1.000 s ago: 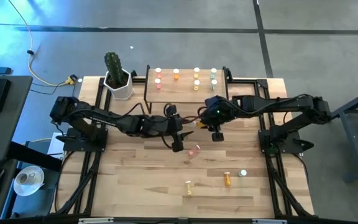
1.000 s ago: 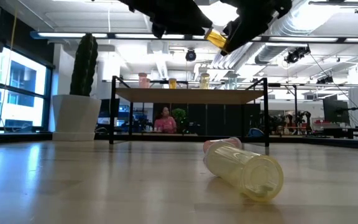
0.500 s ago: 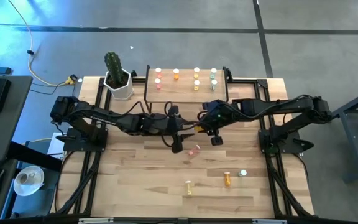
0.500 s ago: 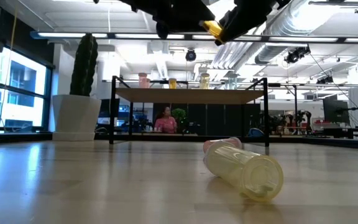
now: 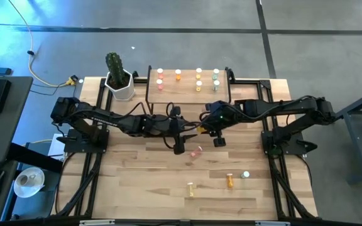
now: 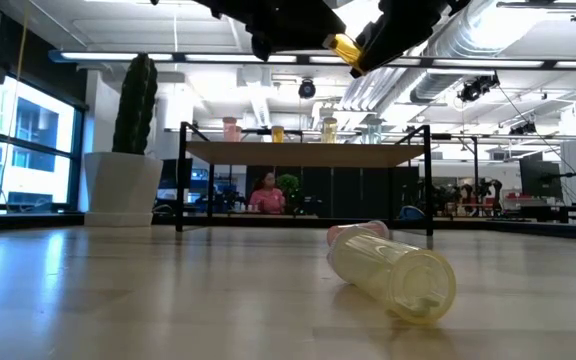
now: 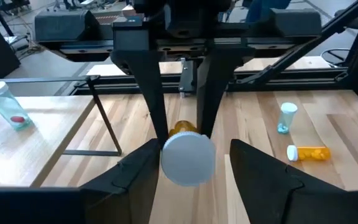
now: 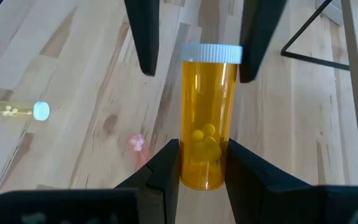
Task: Pick and place medicine bottles onto shelf by color
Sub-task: Put the left orange pill bottle aligned with the other orange pill bottle on the shelf
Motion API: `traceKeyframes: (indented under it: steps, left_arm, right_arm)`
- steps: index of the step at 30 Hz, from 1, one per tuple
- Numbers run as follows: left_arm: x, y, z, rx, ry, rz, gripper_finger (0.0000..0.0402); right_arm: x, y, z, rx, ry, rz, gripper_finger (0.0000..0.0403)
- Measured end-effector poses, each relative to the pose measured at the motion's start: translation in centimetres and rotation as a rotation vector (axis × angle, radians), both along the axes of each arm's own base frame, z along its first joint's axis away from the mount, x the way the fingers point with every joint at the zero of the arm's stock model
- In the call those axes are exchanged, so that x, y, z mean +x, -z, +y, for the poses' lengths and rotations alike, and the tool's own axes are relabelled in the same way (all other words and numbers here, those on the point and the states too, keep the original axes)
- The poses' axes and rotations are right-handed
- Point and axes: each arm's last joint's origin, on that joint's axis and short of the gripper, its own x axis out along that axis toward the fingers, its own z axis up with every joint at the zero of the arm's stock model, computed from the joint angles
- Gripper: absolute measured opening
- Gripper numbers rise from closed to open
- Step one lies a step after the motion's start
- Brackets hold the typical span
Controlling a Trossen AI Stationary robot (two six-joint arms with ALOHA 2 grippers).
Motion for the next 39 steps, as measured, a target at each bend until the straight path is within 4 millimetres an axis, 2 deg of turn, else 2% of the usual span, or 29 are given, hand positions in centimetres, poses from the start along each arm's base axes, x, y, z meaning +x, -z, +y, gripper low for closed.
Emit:
traceKeyframes:
  steps: [10, 24, 34, 39]
  left_arm:
    - [0.0, 0.0, -0.01, -0.001, 0.003, 0.0, 0.0117]
    - [-0.01, 0.04, -0.01, -0.001, 0.004, 0.005, 0.0118]
    - [-0.17, 0.42, 0.07, 0.009, -0.021, 0.048, 0.0117]
    - [-0.22, 0.38, 0.08, 0.032, -0.016, 0.056, 0.0117]
  right_arm:
    - [-0.01, 0.01, 0.0, 0.0, 0.0, 0.001, 0.0092]
    - [-0.02, 0.02, 0.0, 0.0, 0.0, 0.003, 0.0094]
    - [-0.06, 0.07, -0.04, 0.032, 0.054, 0.013, 0.0175]
    - [-0.4, -0.21, -0.13, 0.04, 0.069, 0.019, 0.0193]
